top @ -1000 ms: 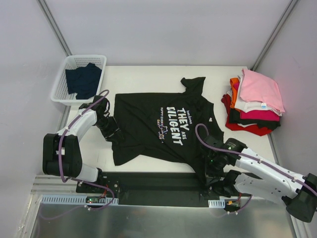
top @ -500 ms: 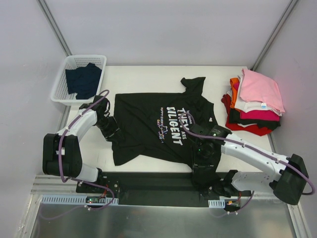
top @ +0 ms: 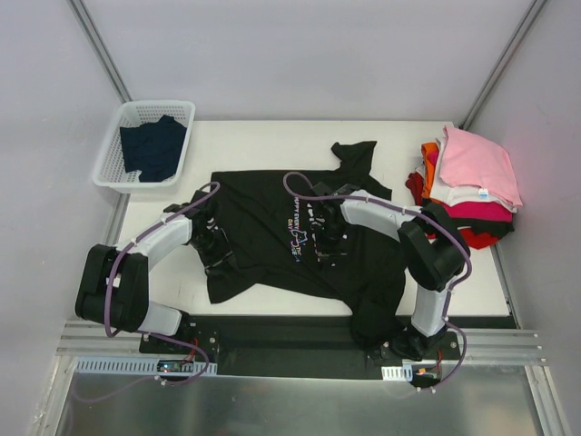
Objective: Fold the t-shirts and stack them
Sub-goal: Flatten out the tshirt
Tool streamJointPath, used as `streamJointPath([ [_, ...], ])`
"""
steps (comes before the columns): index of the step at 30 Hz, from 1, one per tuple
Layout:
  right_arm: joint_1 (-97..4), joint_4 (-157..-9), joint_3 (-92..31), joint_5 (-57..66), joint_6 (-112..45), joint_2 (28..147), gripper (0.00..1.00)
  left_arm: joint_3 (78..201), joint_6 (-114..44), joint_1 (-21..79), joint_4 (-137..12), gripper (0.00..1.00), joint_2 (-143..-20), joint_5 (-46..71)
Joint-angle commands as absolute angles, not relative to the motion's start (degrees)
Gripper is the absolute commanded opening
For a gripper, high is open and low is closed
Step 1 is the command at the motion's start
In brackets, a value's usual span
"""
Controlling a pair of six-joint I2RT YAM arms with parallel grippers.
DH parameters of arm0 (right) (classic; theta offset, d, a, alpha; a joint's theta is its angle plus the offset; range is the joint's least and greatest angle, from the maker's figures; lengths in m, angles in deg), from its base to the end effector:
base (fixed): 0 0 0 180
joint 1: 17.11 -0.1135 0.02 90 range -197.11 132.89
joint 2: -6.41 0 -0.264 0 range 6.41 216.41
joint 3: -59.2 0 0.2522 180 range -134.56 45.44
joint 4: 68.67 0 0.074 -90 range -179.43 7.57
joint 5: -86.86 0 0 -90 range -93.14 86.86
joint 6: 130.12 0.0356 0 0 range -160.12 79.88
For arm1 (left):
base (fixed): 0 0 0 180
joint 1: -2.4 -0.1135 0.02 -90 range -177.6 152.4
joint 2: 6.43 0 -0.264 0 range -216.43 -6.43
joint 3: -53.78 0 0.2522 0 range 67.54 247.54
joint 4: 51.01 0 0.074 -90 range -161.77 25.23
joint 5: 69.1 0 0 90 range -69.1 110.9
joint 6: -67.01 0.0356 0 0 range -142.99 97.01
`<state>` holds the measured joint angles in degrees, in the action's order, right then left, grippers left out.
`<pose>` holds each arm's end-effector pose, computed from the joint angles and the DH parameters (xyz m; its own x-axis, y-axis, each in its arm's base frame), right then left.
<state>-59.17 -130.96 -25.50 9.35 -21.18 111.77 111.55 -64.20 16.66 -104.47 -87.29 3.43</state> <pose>0.2467 0.2330 0.1712 -0.9156 -0.3993 -0.0464 -0.3981 0.8846 0.2429 0.2253 -0.0683 0.1702 -0.9085 -0.4175 0.0174 -0.3933 0.8404 -0.3729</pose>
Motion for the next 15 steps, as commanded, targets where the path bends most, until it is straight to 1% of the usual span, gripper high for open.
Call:
streamJointPath([
  [1,-57.5,-130.5,-30.9,13.6,-26.2,113.6,0.01,111.3,-65.7,16.9,-102.7,0.38,-85.7,5.0],
  [9,-56.8,-130.9,-30.9,14.5,-27.7,115.9,0.01,108.8,-66.4,17.7,-102.4,0.38,-84.5,6.1],
  [15,-55.3,-129.9,-33.7,16.2,-29.0,119.4,0.01,104.6,-69.0,18.4,-100.0,0.35,-83.3,6.3],
])
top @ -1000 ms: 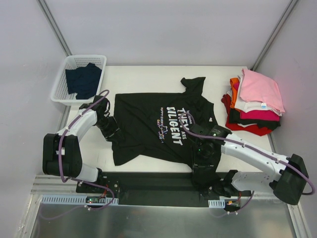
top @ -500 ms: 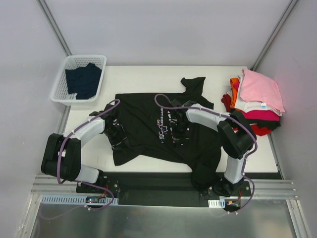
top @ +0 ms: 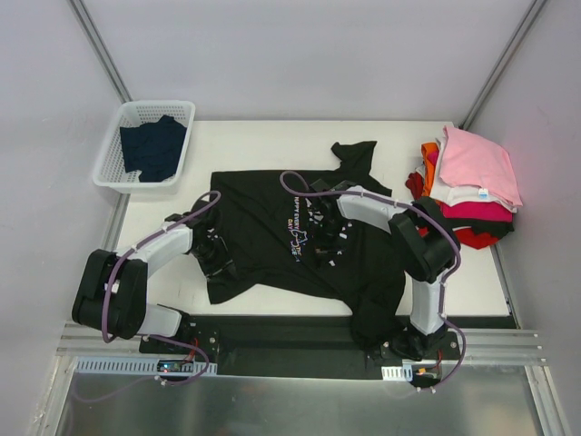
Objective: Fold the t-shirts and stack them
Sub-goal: Flatten out the tshirt
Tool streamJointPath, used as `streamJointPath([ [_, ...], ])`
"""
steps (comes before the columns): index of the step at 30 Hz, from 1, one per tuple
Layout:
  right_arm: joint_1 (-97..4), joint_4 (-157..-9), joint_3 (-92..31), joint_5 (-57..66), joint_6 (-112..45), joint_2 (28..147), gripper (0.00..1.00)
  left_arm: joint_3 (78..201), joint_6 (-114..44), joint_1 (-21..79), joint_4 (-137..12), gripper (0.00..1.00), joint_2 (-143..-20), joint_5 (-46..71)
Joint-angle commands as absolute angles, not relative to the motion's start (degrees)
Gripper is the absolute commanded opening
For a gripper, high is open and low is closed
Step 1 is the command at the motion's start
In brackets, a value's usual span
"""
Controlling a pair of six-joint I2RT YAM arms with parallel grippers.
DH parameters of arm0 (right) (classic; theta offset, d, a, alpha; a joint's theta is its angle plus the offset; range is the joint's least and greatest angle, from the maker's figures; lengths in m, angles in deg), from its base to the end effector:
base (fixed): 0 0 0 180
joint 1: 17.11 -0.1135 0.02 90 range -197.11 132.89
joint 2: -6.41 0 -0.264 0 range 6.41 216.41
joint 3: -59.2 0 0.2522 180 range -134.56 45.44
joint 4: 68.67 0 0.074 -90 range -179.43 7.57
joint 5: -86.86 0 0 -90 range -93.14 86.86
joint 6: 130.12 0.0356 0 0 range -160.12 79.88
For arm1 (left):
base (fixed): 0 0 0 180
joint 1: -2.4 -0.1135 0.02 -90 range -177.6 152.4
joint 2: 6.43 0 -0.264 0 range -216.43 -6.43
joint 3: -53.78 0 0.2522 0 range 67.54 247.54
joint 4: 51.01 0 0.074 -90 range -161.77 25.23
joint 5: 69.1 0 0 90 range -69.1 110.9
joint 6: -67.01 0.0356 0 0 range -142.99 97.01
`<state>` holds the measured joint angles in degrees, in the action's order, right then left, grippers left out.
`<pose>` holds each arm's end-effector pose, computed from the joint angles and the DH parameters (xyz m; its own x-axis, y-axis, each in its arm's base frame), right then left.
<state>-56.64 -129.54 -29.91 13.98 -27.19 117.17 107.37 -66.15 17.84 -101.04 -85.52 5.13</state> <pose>0.2726 0.2385 0.1602 -0.8881 -0.4556 -0.0616 -0.4505 0.8359 0.3136 0.2140 -0.0692 0.1593 -0.9008 -0.4341 -0.0023 -0.4038 0.8398 -0.3629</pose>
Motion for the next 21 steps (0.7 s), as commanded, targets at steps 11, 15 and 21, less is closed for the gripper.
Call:
streamJointPath([
  [11,-52.8,-131.7,-37.6,18.7,-30.2,122.3,0.01,100.9,-72.6,19.3,-97.8,0.0,-81.8,3.4],
  [15,-52.4,-131.8,-37.4,18.8,-31.1,122.7,0.01,97.3,-76.5,20.2,-98.3,0.0,-75.8,0.7],
  [21,-52.4,-131.7,-38.5,19.0,-31.3,123.6,0.01,93.1,-79.5,21.1,-102.6,0.01,-67.4,0.3],
])
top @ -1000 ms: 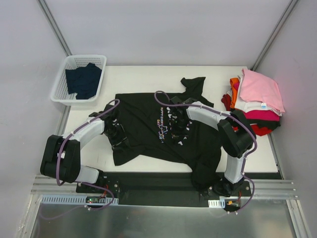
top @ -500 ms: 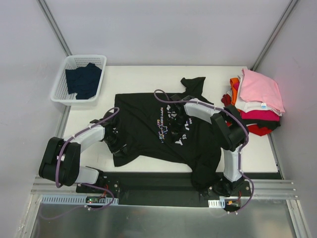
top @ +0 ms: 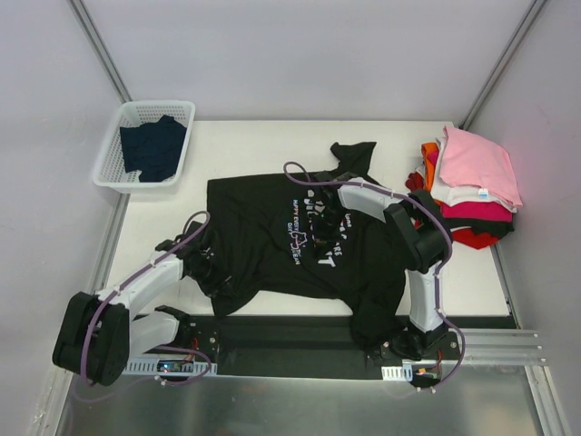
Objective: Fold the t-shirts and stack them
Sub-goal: Flatten out the tshirt
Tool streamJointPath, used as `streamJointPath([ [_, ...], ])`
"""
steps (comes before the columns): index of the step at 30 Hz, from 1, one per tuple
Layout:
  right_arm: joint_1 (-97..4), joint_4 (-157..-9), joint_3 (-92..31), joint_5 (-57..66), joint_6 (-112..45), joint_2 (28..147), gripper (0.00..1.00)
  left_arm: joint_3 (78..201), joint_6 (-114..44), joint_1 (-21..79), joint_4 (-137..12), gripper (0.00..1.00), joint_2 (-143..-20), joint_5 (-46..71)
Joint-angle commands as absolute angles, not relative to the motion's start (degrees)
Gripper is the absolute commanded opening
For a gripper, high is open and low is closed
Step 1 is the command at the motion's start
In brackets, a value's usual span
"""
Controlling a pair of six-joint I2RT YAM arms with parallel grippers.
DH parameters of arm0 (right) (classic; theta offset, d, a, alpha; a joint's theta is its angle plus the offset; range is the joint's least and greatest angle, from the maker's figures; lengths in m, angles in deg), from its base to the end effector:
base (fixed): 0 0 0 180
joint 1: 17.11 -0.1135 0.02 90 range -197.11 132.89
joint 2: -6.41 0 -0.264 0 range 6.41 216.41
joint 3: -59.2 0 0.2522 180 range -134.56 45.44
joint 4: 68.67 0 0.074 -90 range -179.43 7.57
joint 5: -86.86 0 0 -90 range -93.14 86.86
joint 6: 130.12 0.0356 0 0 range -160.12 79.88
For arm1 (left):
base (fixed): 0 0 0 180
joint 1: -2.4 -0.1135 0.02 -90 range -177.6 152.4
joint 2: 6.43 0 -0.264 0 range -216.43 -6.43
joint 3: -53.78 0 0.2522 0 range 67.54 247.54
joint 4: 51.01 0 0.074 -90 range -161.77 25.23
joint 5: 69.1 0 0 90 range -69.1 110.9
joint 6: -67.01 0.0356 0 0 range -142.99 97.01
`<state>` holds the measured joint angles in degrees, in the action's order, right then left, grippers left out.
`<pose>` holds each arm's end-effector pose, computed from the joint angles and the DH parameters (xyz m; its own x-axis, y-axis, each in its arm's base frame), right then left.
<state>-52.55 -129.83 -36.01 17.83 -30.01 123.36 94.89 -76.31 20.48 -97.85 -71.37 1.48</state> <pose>0.3080 0.2349 0.1490 -0.8973 -0.4374 -0.0593 -0.4266 0.8247 0.3713 0.1622 -0.0654 0.1492 -0.8545 -0.5167 0.0539 -0.4821 0.7500 -0.4529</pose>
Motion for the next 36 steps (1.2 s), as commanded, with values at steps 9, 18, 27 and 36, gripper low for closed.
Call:
streamJointPath([
  [9,-52.3,-133.1,-37.1,17.3,-31.1,118.5,0.01,102.2,-75.3,21.1,-116.9,0.3,-66.9,10.2],
  [18,-49.0,-139.2,-38.1,10.9,-30.7,109.2,0.11,120.1,-70.5,21.1,-124.1,0.96,-70.2,18.1],
  [27,-44.3,-153.9,-51.1,-1.7,-31.9,114.4,0.01,142.9,-61.8,21.1,-111.8,0.91,-100.5,4.0],
  [36,-43.7,-153.6,-52.8,-14.9,-39.2,115.6,0.01,157.4,-55.3,20.9,-119.8,0.86,-112.8,6.1],
])
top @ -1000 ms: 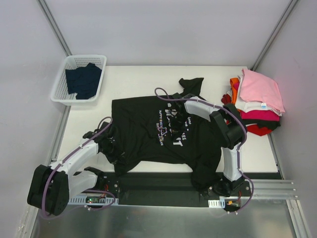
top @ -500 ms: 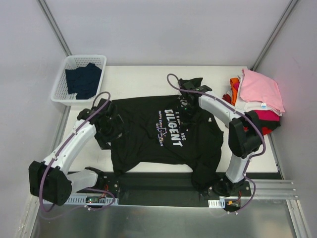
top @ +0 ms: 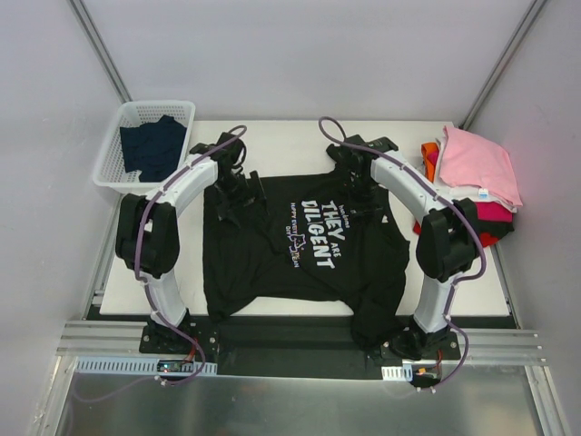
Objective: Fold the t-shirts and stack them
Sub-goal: Flatten out the tshirt
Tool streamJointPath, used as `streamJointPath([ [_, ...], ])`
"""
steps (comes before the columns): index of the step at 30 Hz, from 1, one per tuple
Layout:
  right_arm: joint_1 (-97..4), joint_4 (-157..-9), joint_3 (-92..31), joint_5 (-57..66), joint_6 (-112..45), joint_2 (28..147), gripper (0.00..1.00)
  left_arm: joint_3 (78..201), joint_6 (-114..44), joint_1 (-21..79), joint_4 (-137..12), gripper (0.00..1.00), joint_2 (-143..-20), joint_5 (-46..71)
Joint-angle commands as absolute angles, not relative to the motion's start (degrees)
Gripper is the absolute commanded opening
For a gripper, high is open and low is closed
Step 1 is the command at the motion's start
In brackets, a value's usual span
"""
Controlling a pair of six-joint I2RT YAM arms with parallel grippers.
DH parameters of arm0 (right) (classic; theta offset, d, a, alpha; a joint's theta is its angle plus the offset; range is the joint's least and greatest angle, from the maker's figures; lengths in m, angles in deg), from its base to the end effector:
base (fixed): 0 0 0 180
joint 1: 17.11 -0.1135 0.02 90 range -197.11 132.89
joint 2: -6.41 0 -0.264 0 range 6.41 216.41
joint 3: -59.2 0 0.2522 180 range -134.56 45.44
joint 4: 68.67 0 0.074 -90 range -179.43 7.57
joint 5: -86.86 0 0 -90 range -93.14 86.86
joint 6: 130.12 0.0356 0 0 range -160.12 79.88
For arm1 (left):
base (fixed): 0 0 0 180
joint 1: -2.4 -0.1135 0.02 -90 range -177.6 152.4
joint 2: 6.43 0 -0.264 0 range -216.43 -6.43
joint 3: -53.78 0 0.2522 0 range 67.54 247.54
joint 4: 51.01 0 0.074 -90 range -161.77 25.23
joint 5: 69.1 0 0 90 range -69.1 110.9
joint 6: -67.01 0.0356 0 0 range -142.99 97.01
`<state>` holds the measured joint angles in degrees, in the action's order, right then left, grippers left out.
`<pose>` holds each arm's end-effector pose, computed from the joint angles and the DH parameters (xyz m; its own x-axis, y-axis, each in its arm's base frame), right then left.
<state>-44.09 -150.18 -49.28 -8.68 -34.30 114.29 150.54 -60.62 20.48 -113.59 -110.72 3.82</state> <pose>0.3318 0.1650 0.2593 -0.9198 -0.3550 -0.1668 -0.3465 0.9347 -0.0788 0.3503 -0.1254 0.2347 -0.9471 -0.3048 -0.1008 -0.2356 0.8733 -0.4265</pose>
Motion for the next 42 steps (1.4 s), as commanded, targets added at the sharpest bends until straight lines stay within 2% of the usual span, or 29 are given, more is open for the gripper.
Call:
streamJointPath([
  [1,-43.2,-154.4,-56.0,-13.8,-39.8,116.6,0.01,158.8,-54.8,20.9,-120.6,0.87,-112.7,8.4],
  [5,-39.5,-159.9,-67.8,-7.6,-39.8,123.1,0.01,160.5,-51.7,19.9,-119.2,0.99,-110.7,20.5],
  [9,-38.1,-157.2,-67.7,-4.2,-39.7,123.4,0.03,157.3,-54.3,15.9,-119.3,0.98,-109.2,16.0],
  [12,-36.5,-154.1,-67.8,-5.5,-41.0,123.7,0.01,156.3,-55.3,13.1,-118.6,0.92,-110.7,14.5],
  [13,-35.9,-153.3,-68.0,-5.4,-40.7,124.0,0.01,157.1,-55.0,12.7,-118.6,0.81,-111.3,13.8],
  [14,-34.7,-152.0,-67.9,-5.2,-40.4,124.2,0.01,158.1,-54.5,12.4,-118.4,0.66,-113.0,13.2],
  [15,-34.1,-149.1,-68.0,-4.7,-40.3,124.6,0.01,160.3,-53.3,12.4,-118.0,0.46,-114.2,12.6],
  [16,-33.5,-147.7,-68.4,-5.2,-40.3,125.4,0.01,161.3,-53.0,12.4,-117.7,0.3,-115.2,12.4],
  [17,-32.7,-146.4,-68.6,-5.9,-38.7,126.8,0.01,162.0,-52.8,12.4,-116.2,0.08,-117.1,12.2],
  [18,-32.2,-144.3,-69.9,-6.6,-38.5,128.0,0.01,162.7,-52.2,12.4,-115.3,0.05,-118.2,11.0],
  [19,-31.7,-143.9,-71.1,-6.8,-37.6,129.1,0.01,163.1,-52.0,12.4,-114.7,0.04,-119.1,10.4],
  [20,-30.7,-144.1,-72.8,-6.4,-37.0,132.2,0.01,163.8,-51.9,12.4,-114.6,0.11,-120.8,9.9],
  [21,-30.1,-145.5,-76.6,-5.5,-36.3,133.3,0.28,165.3,-51.7,12.4,-114.7,0.19,-121.4,9.5],
  [22,-29.3,-145.4,-77.5,-3.7,-35.4,133.8,0.47,166.1,-51.6,12.4,-114.7,0.24,-121.7,8.7],
  [23,-27.9,-145.0,-77.9,-1.1,-34.9,134.2,0.56,166.7,-51.6,12.4,-114.8,0.3,-121.9,8.6],
  [24,-27.1,-142.3,-77.6,-0.3,-34.7,133.9,0.66,167.9,-51.3,12.3,-114.9,0.42,-121.9,8.4],
  [27,-23.8,-136.1,-75.6,4.1,-33.8,133.8,0.69,169.7,-50.9,12.2,-115.0,0.46,-122.4,7.1],
  [32,-20.4,-133.0,-75.4,8.1,-35.1,135.3,0.64,167.7,-52.0,12.9,-114.1,0.45,-121.4,2.0],
  [42,-17.3,-123.3,-61.7,9.6,-34.5,130.8,0.63,165.7,-51.6,13.4,-114.2,0.46,-120.2,0.8],
])
